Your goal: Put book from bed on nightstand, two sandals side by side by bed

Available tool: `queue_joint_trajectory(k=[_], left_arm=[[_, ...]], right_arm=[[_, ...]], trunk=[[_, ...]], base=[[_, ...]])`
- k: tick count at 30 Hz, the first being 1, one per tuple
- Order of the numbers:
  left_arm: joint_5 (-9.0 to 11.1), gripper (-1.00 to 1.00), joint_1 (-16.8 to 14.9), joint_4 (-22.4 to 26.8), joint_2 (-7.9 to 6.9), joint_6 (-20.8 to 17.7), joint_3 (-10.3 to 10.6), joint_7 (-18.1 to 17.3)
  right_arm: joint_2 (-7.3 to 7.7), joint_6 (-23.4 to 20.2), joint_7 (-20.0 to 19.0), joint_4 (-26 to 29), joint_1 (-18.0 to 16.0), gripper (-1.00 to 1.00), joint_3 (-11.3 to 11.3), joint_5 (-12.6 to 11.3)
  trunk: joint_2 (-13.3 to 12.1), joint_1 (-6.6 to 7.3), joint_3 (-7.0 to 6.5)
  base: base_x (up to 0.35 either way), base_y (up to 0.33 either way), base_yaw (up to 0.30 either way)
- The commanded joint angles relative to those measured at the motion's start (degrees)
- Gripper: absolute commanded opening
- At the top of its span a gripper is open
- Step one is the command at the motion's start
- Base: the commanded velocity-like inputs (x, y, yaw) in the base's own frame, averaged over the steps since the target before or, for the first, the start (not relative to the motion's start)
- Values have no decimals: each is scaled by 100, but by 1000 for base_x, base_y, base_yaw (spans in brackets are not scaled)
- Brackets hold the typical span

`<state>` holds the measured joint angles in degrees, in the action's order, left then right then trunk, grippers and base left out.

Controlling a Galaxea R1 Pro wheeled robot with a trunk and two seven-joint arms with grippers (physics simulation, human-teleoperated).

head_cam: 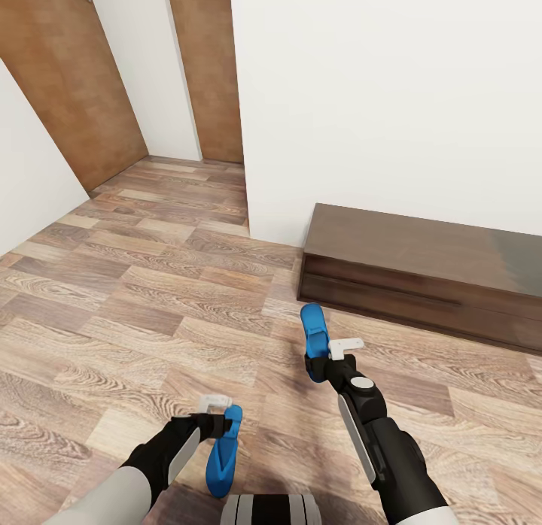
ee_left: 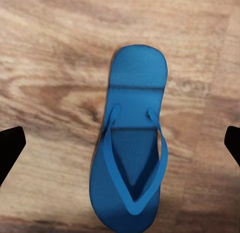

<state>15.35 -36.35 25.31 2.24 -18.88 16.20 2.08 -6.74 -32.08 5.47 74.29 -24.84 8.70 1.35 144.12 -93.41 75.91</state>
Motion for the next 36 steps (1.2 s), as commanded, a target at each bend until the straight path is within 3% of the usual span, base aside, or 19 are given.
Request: queue_joint_trajectory(k=[1,4,13,22,26,36], left_arm=[[55,100,-4,11,-5,-19,33,22],[59,100,-7,14,-4,-7,33,21],[64,100,-11,13,-4,102,32,20],[64,100,-12,38,-5,154,32,20],[64,100,-15,47,-10,161,32,19],[63,100,-13,136,-6,231,38,20]], right_arm=[[2,-35,36,7,-1,-100,9,6],[4,-35,35,7,-2,-100,9,10],[6,-18,34,35,25,-100,7,19],[6,-135,25,1115,512,-100,-5,15],[6,-289,25,1308,576,-100,2,11],[6,-406,24,1473,619,-100,14,6]], trunk=[[2,1,4],[2,1,4],[12,-20,181],[12,-20,181],[12,-20,181],[26,-45,403]], base=[[0,0,0],[0,0,0],[0,0,0],[0,0,0],[0,0,0],[0,0,0]])
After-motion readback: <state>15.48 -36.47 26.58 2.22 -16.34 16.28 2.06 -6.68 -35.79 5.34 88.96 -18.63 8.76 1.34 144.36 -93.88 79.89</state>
